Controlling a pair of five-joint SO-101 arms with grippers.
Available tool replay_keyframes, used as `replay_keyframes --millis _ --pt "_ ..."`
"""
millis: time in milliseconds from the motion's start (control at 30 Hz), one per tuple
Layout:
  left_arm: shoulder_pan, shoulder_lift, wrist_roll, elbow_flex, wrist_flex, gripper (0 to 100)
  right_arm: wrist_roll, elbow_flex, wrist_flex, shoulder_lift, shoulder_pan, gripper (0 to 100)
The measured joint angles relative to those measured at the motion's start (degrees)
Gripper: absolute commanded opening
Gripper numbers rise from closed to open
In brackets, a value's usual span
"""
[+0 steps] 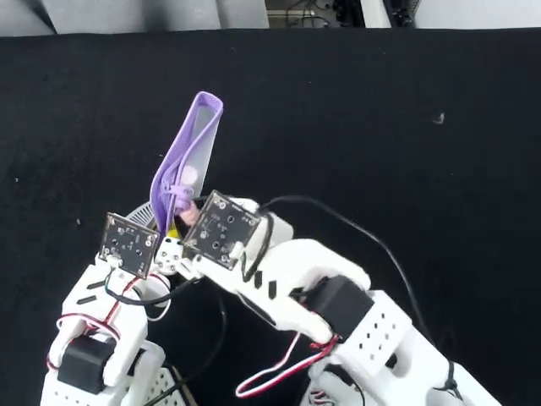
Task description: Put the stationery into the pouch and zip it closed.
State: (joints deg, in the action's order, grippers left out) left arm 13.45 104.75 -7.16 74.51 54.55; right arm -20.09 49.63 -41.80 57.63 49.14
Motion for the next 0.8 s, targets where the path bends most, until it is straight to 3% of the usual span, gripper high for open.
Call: replay_keyframes --millis 167,800 --pt "-0.44 0.00 0.00 0.00 0.09 3 1.49 0.44 0.44 -0.09 0.53 19.8" --pt "-0.26 0.00 -0.09 0.09 0.09 3 1.58 -1.67 -3.96 -0.09 0.53 19.8"
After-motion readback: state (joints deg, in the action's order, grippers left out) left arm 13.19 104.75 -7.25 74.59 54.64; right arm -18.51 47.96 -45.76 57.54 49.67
